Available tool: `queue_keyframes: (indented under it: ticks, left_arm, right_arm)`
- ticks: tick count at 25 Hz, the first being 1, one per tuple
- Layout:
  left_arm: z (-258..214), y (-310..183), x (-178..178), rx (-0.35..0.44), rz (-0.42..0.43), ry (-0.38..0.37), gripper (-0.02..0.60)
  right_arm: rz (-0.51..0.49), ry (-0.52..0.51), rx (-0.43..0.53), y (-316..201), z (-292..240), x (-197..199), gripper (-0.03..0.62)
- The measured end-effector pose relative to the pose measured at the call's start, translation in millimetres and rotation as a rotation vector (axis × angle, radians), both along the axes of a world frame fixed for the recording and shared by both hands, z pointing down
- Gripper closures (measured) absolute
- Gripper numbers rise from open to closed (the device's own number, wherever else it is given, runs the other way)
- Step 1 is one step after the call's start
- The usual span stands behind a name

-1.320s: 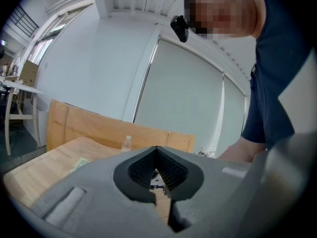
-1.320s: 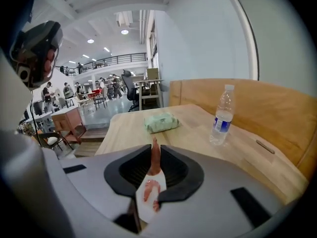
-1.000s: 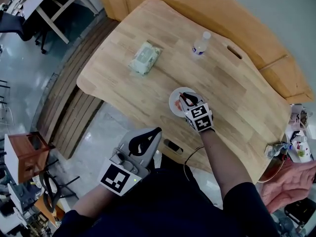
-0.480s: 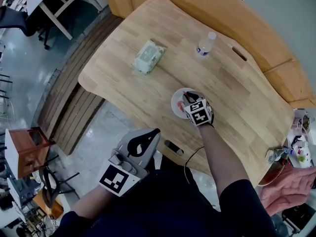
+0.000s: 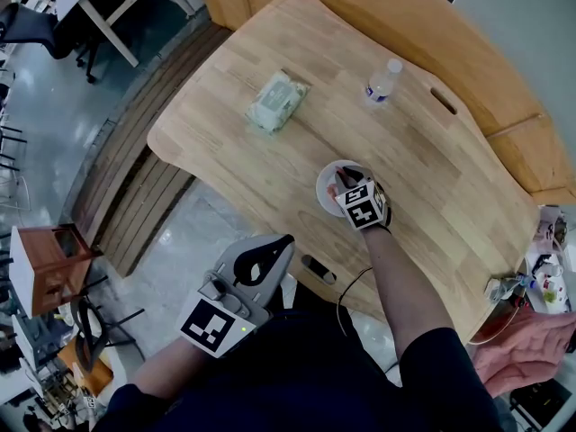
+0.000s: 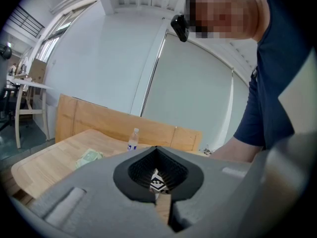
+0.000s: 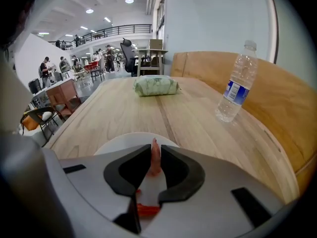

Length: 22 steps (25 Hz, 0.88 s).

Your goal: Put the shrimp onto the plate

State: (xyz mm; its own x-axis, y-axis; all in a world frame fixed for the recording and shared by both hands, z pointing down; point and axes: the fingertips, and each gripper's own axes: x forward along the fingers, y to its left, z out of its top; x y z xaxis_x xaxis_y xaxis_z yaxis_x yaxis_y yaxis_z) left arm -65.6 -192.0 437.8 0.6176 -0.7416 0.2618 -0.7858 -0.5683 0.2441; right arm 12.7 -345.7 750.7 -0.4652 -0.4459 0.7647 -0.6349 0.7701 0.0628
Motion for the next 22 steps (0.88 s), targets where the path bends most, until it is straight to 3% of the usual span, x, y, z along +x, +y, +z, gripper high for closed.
queue_keyframes:
  ticks: [11, 22]
  left_arm:
    - [1, 8, 3, -0.011, 0.012, -0.012, 0.578]
    - [-10, 18, 6, 0.013, 0.044, -0.002, 0.577]
  right_arm:
    - [0.024, -0.031, 0.012, -3, -4, 1, 0.508]
    - [0.051, -0.124, 0.086, 15, -55, 3, 0.505]
